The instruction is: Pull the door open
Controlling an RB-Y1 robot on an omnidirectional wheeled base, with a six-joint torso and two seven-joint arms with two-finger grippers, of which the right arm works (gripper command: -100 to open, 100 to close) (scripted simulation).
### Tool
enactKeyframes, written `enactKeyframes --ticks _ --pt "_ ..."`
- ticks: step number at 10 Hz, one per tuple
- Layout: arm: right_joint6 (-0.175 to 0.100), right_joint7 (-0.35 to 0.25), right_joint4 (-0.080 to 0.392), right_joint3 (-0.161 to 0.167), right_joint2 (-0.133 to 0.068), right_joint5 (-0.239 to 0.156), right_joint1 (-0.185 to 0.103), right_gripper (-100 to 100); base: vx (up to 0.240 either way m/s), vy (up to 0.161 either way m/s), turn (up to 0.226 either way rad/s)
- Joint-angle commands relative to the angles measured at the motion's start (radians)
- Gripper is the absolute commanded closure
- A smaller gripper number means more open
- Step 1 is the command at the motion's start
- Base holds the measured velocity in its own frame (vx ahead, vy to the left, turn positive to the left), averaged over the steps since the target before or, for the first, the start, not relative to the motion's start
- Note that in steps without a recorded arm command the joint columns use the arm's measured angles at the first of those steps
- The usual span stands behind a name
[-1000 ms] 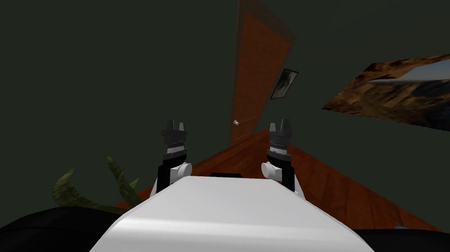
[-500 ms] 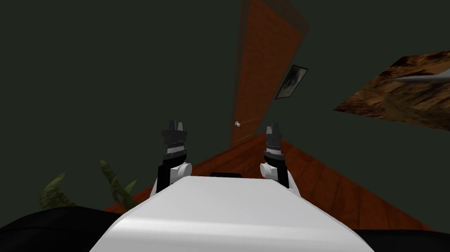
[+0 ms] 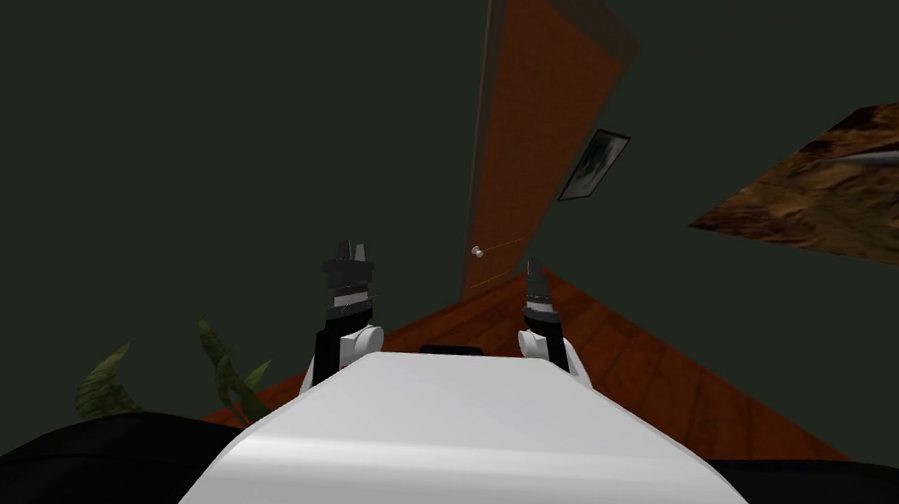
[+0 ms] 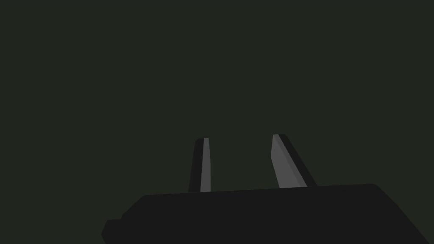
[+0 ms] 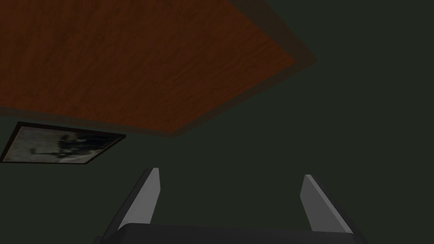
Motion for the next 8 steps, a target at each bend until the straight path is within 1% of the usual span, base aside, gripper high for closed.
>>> enactKeyframes --ticks 1,3,7,8 --pt "-0.007 0.019 0.029 -0.002 -0.002 0.009 -0.009 -100 0.071 -0.018 0.031" --pt "-0.029 0.066 0.095 -0.006 -0.01 0.036 -0.018 -100 0.069 -0.015 0.064" --pt "-0.077 0.166 0.222 -0.014 -0.026 0.094 -0.036 -100 0.094 -0.043 0.087" --pt "-0.077 0.166 0.235 -0.014 -0.026 0.094 -0.036 -100 0.064 -0.024 0.022"
